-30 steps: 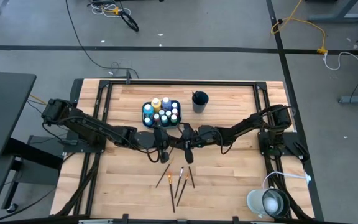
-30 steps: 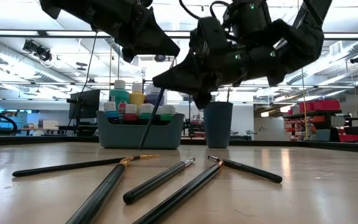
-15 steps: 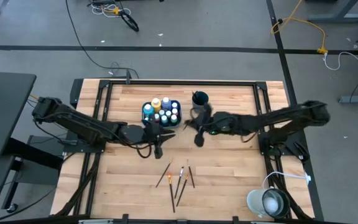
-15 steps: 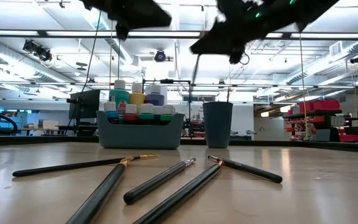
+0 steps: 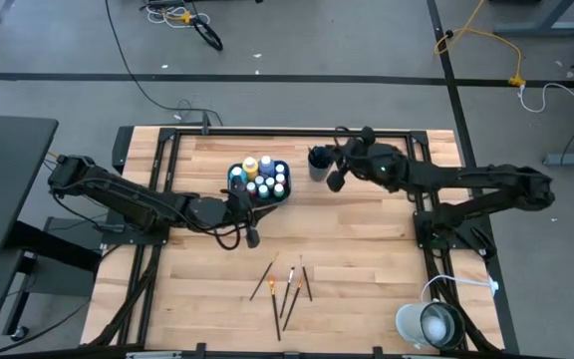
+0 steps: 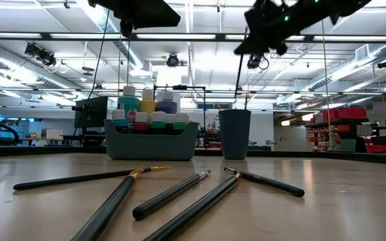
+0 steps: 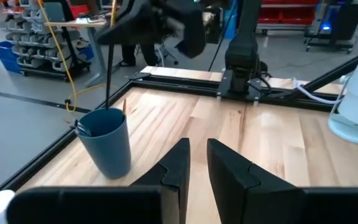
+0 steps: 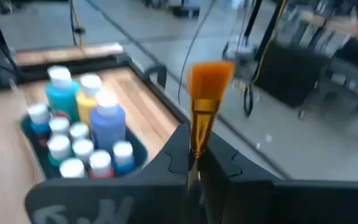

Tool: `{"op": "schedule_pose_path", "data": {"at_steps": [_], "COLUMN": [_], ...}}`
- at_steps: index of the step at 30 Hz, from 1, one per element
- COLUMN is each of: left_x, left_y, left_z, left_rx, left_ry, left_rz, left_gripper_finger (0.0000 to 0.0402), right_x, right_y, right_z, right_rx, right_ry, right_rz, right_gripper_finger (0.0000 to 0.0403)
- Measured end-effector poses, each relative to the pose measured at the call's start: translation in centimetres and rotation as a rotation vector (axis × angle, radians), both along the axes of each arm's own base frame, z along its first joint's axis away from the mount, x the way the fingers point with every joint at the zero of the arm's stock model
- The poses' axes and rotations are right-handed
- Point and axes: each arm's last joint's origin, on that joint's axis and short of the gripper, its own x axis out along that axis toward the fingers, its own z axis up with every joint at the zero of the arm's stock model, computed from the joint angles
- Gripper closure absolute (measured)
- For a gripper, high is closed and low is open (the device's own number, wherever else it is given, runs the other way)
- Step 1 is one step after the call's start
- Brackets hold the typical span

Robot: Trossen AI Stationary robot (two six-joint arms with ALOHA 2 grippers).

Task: Pick & Place Paint Supplies
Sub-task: Put the gold paint brush into the blue cup

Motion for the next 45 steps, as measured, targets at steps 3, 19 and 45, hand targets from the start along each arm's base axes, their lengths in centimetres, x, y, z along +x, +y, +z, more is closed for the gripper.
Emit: {"op": "schedule_pose_path", "data": {"at_steps": [3,19,45], "left_x": [0.0,0.0,0.0], "left_y": [0.0,0.0,0.0], "left_z": [0.0,-0.1,-0.1], "left_rx": [0.001,0.001,0.011], "left_ry": [0.002,0.008,0.015], "left_rz": [0.001,0.0,-0.002], "left_gripper_finger": [0.034,0.0339,0.0339], "right_x": [0.5,2.7,2.2], "right_y": [-1.5,-5.2,-6.8], "right_z": [-1.4,-7.1,-7.3], "right_rx": [0.06,0.21,0.239], "right_ry": [0.036,0.172,0.16], "right_rz": [-0.01,-0.015,-0.004], "right_gripper_finger": [0.0389,0.0381,0.0291]}}
